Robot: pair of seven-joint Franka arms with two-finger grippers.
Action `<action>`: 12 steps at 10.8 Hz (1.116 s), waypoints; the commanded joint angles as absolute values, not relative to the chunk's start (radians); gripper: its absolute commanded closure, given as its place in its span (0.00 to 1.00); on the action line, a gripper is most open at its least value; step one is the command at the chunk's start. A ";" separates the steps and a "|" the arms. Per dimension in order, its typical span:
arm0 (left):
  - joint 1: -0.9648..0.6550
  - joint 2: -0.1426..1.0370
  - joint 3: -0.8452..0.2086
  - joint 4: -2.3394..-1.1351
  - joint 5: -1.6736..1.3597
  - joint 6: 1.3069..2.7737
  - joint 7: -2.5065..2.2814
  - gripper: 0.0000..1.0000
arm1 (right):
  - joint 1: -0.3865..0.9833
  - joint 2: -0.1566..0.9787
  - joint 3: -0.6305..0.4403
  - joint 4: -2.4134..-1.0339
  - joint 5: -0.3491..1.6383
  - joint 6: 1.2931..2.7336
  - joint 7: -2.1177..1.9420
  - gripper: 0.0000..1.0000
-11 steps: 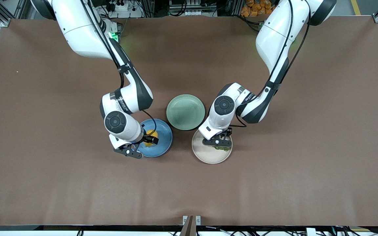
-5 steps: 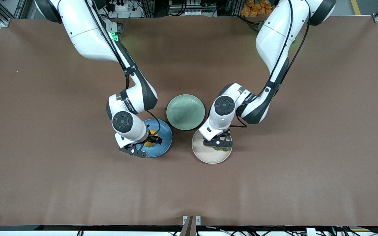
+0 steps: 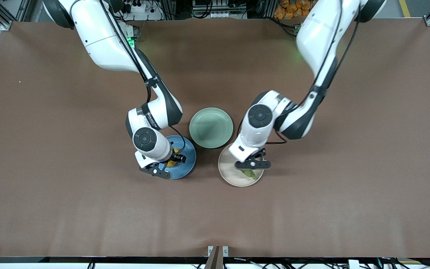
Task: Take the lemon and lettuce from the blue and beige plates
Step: 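Lower and close the right gripper on the lemon while the left grips lettuce, then lift the lemon with the right gripper while the left gripper lifts lettuce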
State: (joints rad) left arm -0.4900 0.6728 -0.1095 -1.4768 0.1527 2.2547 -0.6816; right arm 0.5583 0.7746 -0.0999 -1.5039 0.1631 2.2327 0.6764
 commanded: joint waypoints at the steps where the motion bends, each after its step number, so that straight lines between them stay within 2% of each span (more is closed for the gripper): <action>1: -0.436 0.534 -0.115 -1.513 0.170 2.150 -0.706 1.00 | 0.566 0.784 -0.106 -1.496 0.172 2.246 0.689 1.00; 5: -0.261 0.460 -0.127 -1.525 0.068 1.981 -0.493 1.00 | 0.528 0.733 -0.113 -1.482 0.170 2.180 0.672 1.00; 9: -0.183 0.552 -0.124 -1.534 0.067 1.940 -0.511 1.00 | 0.434 0.701 -0.115 -1.356 0.166 1.958 0.559 1.00; 12: -0.127 0.630 -0.118 -1.543 0.080 1.940 -0.511 1.00 | 0.298 0.686 -0.115 -1.327 0.167 1.896 0.306 1.00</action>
State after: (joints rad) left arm -0.1526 0.6030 -0.1133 -1.5477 0.0850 1.9473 -0.5086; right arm 0.3616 0.6964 -0.1290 -1.3395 0.1623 1.9284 0.4237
